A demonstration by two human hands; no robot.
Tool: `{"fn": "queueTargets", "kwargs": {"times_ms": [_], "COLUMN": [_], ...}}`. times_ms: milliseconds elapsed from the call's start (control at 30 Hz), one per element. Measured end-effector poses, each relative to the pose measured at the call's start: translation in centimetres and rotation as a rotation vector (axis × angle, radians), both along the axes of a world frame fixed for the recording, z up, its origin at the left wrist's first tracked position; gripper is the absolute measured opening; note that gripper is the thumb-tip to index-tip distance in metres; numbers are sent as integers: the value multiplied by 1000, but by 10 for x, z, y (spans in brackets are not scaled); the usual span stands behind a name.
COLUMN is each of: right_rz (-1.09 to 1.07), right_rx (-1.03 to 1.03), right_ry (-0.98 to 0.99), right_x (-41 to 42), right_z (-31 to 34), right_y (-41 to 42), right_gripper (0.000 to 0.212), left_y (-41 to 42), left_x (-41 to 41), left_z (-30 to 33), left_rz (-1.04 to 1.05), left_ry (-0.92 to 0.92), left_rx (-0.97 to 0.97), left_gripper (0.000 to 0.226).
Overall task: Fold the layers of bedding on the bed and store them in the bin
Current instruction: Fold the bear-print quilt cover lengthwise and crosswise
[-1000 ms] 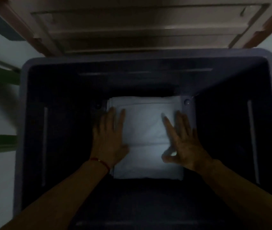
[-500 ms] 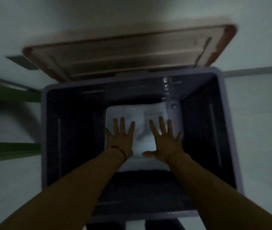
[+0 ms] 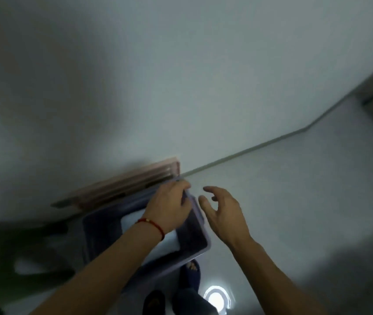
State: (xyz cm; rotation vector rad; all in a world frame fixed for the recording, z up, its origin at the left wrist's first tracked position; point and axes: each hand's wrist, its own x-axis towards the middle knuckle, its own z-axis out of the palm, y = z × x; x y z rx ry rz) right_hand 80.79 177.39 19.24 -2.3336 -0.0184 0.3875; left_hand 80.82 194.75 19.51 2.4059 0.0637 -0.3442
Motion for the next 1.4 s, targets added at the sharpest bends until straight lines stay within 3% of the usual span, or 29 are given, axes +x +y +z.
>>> {"fn": "queueTargets", "kwargs": {"times_ms": [200, 400, 633, 867, 1167, 1400], "right_rz": [-419, -865, -1222, -1380, -1482, -1738], "right_rx": [39, 50, 193, 203, 138, 75], "right_ry": [-160, -237, -392, -383, -364, -281], "right_x": [-67, -141, -176, -184, -113, -37], "right_z": [120, 169, 166, 175, 170, 154], "right_y": [-118, -254, -425, -589, -773, -918], "right_gripper": [34, 21, 17, 20, 18, 24], "left_y": [-144, -289, -494, -689, -887, -1074], "left_x": [5, -23, -21, -21, 45, 140], "left_z": [137, 198, 211, 236, 226, 196], "left_rz": [-365, -764, -1052, -1184, -1289, -1512], "left_ry": [-166, -239, -253, -177, -118, 28], "left_rx": [-212, -250, -164, -138, -231, -203], "left_gripper": [37, 37, 38, 38, 33, 40]}}
